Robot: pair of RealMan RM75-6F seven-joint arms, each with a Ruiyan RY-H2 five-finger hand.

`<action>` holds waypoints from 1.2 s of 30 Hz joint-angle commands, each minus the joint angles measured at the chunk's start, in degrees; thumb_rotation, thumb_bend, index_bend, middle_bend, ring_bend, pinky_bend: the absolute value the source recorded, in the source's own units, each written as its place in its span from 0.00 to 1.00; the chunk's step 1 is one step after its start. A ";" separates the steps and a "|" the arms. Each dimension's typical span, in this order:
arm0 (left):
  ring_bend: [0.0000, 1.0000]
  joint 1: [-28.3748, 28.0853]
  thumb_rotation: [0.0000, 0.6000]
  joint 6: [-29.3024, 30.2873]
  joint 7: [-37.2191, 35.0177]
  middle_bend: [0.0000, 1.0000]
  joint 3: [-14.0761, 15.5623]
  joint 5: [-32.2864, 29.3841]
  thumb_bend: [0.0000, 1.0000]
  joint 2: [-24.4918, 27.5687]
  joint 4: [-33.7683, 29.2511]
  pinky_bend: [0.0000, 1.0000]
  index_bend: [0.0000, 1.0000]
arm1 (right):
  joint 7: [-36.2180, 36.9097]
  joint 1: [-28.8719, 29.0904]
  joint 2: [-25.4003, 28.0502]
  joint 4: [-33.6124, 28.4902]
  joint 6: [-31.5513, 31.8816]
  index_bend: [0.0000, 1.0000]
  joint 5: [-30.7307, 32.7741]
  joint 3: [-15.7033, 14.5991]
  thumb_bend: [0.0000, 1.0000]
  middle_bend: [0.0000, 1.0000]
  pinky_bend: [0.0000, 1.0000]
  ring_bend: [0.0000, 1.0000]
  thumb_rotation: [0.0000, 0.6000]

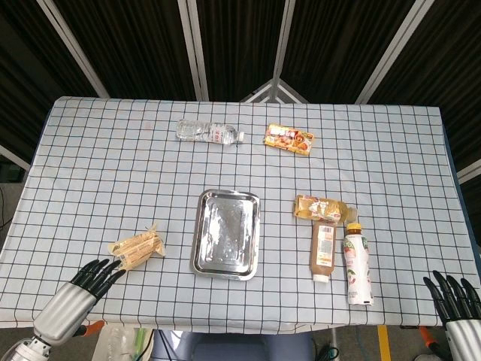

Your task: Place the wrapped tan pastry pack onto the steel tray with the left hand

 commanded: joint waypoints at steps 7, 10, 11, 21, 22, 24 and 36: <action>0.00 -1.08 1.00 -1.59 -0.47 0.00 -1.28 -0.89 0.04 -2.73 1.13 0.08 0.00 | 0.36 0.24 0.09 -0.08 -0.73 0.00 0.34 -0.04 0.32 0.00 0.00 0.00 1.00; 0.00 -1.66 1.00 -2.93 -0.40 0.00 -3.47 -3.95 0.05 -6.05 2.58 0.08 0.00 | 1.28 0.52 0.46 -0.46 -1.14 0.00 0.78 0.02 0.32 0.00 0.00 0.00 1.00; 0.00 -1.78 1.00 -3.30 0.13 0.00 -4.55 -5.43 0.05 -7.50 3.13 0.08 0.00 | 1.62 0.61 0.61 -0.45 -1.20 0.00 0.87 0.05 0.32 0.00 0.00 0.00 1.00; 0.00 -2.48 1.00 -5.60 12.76 0.00 -13.84 -20.28 0.07 -23.14 11.71 0.08 0.00 | 4.41 2.02 1.92 -0.53 -3.31 0.00 2.98 0.66 0.32 0.00 0.00 0.00 1.00; 0.00 -2.74 1.00 -6.15 13.35 0.00 -14.40 -21.63 0.07 -24.26 12.48 0.08 0.00 | 3.98 1.98 1.79 -0.42 -3.15 0.00 3.49 1.03 0.32 0.00 0.00 0.00 1.00; 0.00 -3.39 1.00 -7.44 14.43 0.00 -15.29 -23.91 0.07 -25.91 13.92 0.08 0.00 | 3.78 2.05 1.57 -0.38 -3.19 0.00 4.05 1.40 0.32 0.00 0.00 0.00 1.00; 0.39 -5.89 1.00 -6.74 14.23 0.47 -17.74 -27.11 0.21 -31.95 19.05 0.36 0.25 | 5.17 3.60 2.24 -1.21 -5.92 0.00 6.63 2.22 0.32 0.00 0.00 0.00 1.00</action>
